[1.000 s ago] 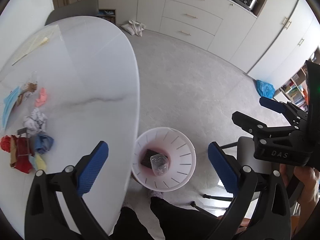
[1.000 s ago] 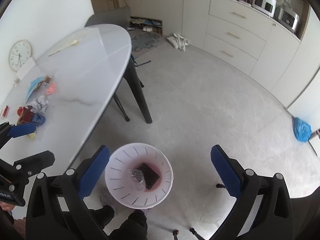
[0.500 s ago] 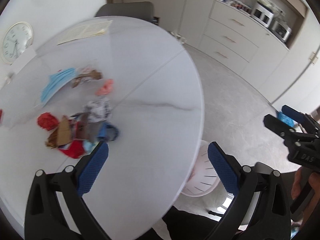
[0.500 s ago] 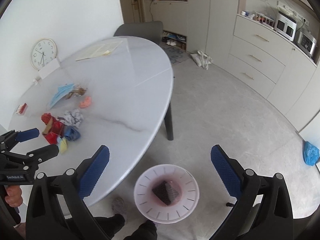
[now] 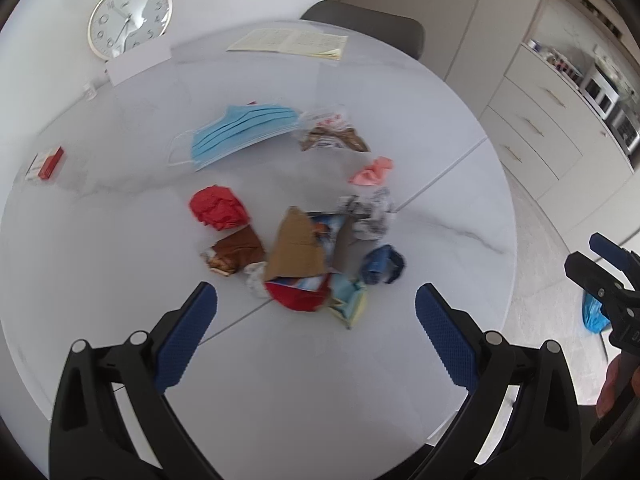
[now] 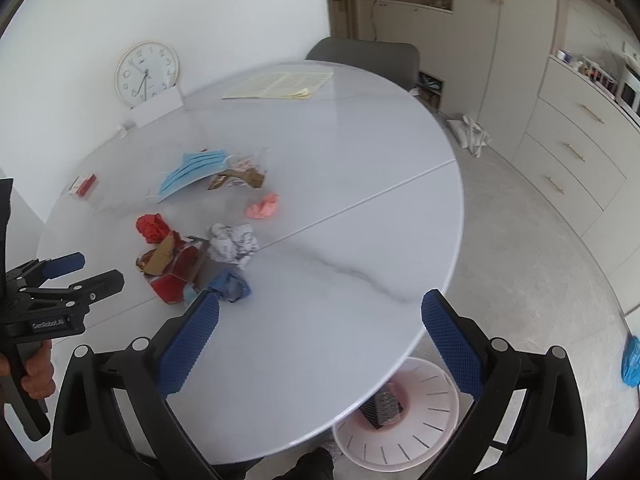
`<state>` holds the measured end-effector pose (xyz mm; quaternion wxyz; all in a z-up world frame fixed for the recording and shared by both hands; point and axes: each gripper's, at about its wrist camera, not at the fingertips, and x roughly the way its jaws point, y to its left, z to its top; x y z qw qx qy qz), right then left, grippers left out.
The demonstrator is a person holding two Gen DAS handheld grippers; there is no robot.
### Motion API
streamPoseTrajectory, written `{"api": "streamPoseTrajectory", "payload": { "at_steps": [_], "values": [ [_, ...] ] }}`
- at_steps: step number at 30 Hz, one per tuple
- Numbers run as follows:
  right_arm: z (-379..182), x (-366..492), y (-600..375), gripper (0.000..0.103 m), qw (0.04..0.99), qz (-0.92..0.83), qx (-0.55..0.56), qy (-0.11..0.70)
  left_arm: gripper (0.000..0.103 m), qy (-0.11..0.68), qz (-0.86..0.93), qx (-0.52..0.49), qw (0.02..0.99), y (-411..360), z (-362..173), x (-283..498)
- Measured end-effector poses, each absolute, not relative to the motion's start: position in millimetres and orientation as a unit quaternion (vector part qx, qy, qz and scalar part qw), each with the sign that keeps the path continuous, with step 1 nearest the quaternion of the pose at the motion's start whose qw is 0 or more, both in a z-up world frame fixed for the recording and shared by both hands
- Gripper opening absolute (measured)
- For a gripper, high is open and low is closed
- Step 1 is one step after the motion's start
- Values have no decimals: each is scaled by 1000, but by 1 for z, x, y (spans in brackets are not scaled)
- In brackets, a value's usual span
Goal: Collect trash
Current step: 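Move both tools back over the table toward the blue face mask, then grasp the blue face mask with the left tool while the right tool grasps the snack bag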
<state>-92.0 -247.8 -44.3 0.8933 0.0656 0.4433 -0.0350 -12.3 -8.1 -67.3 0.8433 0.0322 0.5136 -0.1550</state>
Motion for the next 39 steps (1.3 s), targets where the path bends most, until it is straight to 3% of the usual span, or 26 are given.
{"api": "streamPoseTrajectory", "payload": {
  "at_steps": [8,16,21,25,30,34,39],
  "values": [
    [-54,-55,-217,101,882,-1,82,463,95,533,-139,34,834,13,-97,27],
    [-63,-13,-195,101,873,14,70,483,95,519,-146,10,842,23,-103,116],
    [-68,15,-188,101,869,13,64,490,95,488,-188,100,846,16,-118,184],
    [-74,34,-186,101,865,3,59,498,94,505,-223,100,828,20,-140,234],
    [-86,47,-186,101,857,-3,66,511,69,546,-246,89,796,20,-179,267],
    [-94,56,-185,101,851,1,69,520,55,540,-257,94,796,18,-189,267],
    [-96,69,-179,101,852,11,62,520,17,536,-266,83,797,20,-190,263]
  ]
}}
